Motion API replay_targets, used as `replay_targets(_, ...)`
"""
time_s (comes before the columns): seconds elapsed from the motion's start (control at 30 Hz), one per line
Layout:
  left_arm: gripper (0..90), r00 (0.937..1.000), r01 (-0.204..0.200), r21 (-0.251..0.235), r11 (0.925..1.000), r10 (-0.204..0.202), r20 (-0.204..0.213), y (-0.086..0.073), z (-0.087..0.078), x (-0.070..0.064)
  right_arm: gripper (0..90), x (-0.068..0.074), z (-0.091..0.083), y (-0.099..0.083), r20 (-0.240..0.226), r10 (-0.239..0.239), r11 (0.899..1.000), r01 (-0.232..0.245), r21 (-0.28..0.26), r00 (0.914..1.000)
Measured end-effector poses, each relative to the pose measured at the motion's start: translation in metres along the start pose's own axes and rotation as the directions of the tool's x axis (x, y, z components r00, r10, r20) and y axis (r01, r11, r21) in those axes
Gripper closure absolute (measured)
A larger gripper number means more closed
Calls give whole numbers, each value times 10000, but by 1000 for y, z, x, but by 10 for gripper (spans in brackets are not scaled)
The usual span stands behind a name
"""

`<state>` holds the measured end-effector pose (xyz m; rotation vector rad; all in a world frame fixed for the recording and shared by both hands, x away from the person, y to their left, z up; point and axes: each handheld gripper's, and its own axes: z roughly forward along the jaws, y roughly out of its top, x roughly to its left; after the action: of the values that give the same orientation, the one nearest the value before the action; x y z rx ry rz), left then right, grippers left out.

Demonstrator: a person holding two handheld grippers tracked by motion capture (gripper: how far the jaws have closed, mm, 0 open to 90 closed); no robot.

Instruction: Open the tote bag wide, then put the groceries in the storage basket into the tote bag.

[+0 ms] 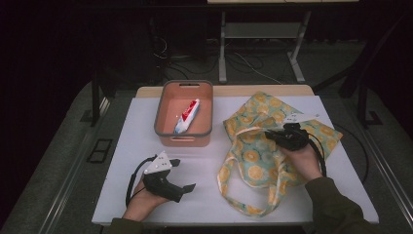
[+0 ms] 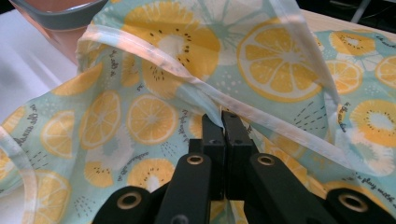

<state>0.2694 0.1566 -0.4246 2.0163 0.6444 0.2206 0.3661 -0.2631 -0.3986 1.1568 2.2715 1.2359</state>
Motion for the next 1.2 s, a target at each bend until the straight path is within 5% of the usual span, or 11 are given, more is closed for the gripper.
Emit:
replay_targets(0.63, 0, 9999, -111, -308, 9995, 113, 72, 21, -5, 10, 890, -2, -5, -4, -489, 86, 9998, -77, 178, 9988)
replay_targets(1.2, 12, 9983, -378, -312, 9988, 363, -451, 83, 10, 43, 890, 0, -2, -5, -671, 51, 9994, -28, 337, 9977)
